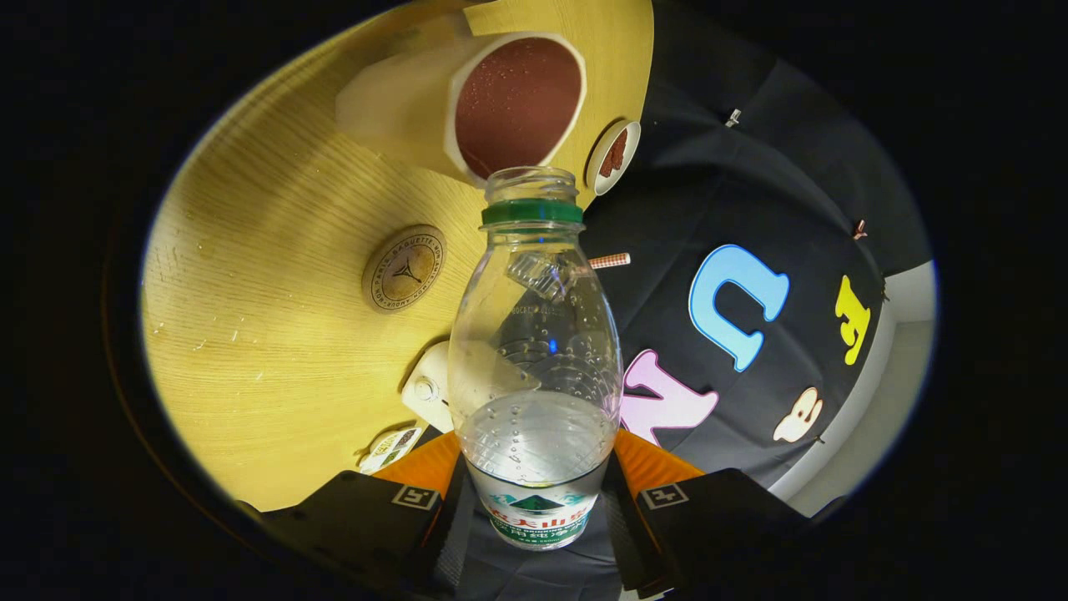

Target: Take the bottle from table, then pour the juice into the cup, finally place the bottle on the coaster

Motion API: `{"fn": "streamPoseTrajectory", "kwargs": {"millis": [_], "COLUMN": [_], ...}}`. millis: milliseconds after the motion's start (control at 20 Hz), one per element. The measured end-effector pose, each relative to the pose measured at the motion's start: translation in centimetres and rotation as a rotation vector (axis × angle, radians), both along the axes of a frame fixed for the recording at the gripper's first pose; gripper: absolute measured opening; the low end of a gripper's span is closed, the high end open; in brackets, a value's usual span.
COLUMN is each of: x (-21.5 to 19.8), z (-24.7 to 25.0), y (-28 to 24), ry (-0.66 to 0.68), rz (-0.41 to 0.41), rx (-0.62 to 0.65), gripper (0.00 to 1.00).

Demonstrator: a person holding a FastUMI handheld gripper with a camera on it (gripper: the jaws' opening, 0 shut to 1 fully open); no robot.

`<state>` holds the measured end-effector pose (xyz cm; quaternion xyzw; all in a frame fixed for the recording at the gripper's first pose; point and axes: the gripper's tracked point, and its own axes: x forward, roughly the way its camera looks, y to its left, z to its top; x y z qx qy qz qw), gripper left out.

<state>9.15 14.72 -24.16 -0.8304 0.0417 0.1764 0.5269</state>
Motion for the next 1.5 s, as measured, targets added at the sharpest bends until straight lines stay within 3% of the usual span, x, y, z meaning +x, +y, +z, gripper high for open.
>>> {"fn": "streamPoseTrajectory", "kwargs": {"millis": [450,700,1150,1400,1500], "x": [0.1,0.2,-1.9,-3.2,-3.5], "z": [0.7,0.8,-0.1,-2.5,-2.3], "y": [0.8,0.7,1.0,1.4,2.2], "ry": [-0.019,-0.018,0.086,0.219,0.245], "rz": [0.03,0.007,-0.115,-0.226,-0.23], "rx": [-0.035,0.002,0.34,0.603,0.72], "gripper": [0.72,0.72,0.72,0.72,0.73]}}
